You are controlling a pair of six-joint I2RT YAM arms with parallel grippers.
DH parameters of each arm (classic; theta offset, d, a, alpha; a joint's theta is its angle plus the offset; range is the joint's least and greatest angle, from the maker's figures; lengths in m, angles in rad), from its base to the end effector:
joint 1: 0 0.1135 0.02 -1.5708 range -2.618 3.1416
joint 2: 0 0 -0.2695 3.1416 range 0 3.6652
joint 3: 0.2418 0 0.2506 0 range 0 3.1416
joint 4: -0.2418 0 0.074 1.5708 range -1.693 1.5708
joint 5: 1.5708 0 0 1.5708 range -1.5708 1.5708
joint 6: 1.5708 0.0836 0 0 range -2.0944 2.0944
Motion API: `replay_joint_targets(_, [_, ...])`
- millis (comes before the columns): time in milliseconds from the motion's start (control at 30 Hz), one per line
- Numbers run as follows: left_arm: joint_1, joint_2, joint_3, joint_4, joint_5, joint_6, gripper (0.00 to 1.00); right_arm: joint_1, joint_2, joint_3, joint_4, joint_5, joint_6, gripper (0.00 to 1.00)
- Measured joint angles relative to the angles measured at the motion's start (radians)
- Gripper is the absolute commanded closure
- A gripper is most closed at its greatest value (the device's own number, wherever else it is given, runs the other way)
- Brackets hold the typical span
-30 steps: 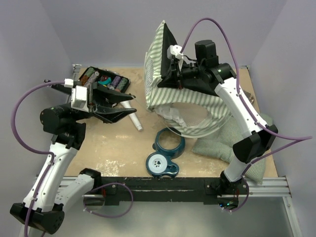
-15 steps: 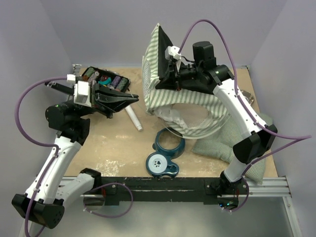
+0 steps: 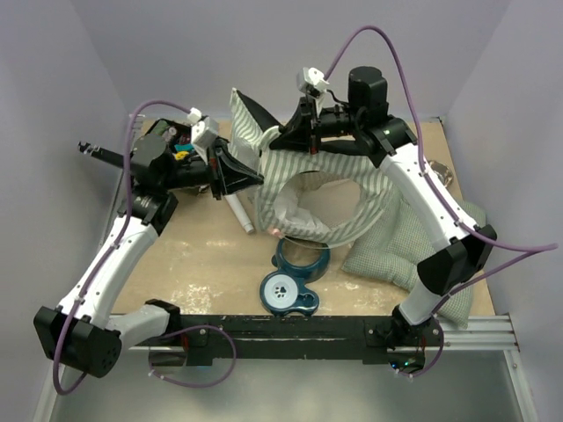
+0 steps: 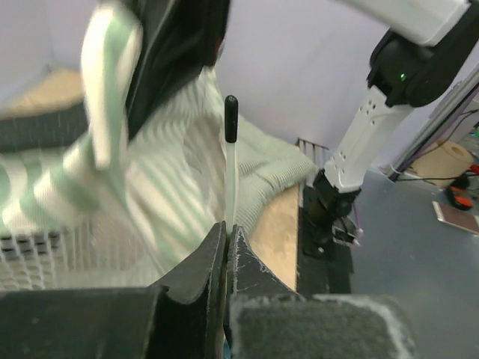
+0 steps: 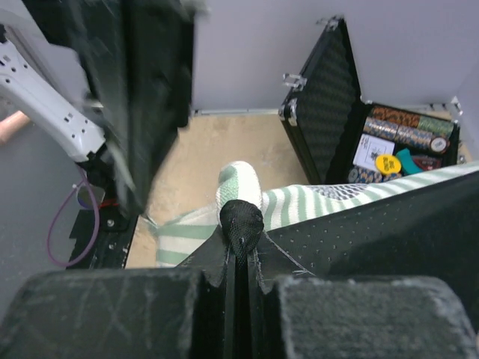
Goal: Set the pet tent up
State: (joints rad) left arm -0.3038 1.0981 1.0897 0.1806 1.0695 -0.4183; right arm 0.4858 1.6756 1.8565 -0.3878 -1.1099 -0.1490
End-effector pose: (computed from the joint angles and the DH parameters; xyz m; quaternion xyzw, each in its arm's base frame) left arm 0.2200 -0.1458 0.4310 0.3577 0.5752 -0.5395 0.5001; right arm 0.3060 0.2462 0.4615 -0.5214 0.5232 0.4931 0.4596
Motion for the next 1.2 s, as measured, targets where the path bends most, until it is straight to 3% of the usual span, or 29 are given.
replay_joint_targets(133, [-0.002, 0.053, 0.0, -0.199, 0.012, 0.075, 1.0, -0.005, -0.029, 0.0, 0.07, -0.018, 0.057, 1.0])
replay_joint_targets(333, [-0.005, 0.044, 0.011, -0.278, 0.018, 0.132, 1.0, -0.002, -0.062, -0.058, 0.113, -0.043, 0.094, 1.0])
replay_joint_targets(1200, [-0.007, 0.098, 0.072, -0.388, 0.02, 0.171, 1.0, 0.018, -0.119, -0.163, 0.118, -0.058, 0.032, 1.0])
